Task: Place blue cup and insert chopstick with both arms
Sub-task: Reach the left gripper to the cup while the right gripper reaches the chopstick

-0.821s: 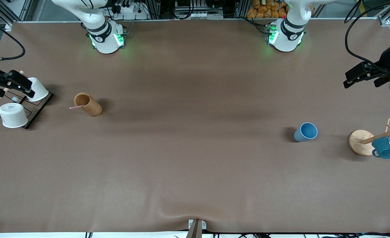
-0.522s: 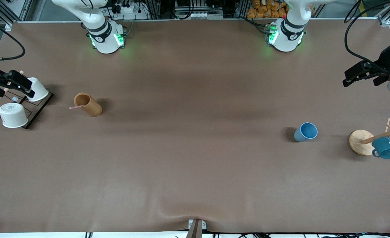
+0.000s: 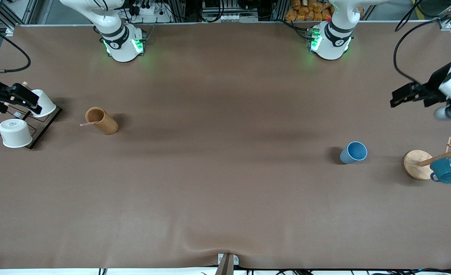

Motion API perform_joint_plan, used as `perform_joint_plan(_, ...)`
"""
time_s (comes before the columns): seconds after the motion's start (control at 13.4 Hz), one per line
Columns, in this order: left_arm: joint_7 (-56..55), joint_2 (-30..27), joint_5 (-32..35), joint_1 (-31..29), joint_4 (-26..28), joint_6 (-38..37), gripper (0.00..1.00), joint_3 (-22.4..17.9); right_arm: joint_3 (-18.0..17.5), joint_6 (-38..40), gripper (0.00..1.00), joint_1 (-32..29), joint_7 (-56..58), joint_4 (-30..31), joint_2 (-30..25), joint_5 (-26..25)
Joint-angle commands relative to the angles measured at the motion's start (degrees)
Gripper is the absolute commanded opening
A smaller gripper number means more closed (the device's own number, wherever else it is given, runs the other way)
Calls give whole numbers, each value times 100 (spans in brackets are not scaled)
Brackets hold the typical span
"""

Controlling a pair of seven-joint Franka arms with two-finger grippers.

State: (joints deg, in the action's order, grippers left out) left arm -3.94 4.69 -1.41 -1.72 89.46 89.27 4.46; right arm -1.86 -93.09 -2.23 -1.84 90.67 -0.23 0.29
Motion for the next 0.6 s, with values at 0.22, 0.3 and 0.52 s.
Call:
perform_joint_plan(0.22, 166, 242, -26, -57, 1554, 2231, 100, -7, -42, 213, 100, 21, 7, -94, 224, -90)
perform_joint_plan(0.3, 192, 391, -26, -83, 1713, 2644, 100, -7, -42, 204, 100, 12, 8, -94, 468, -73)
perform_joint_plan(0.52, 315, 945, -26, -206, 1847, 3341, 100, -7, -16, 422, 100, -32, -9, -41, 778, -64)
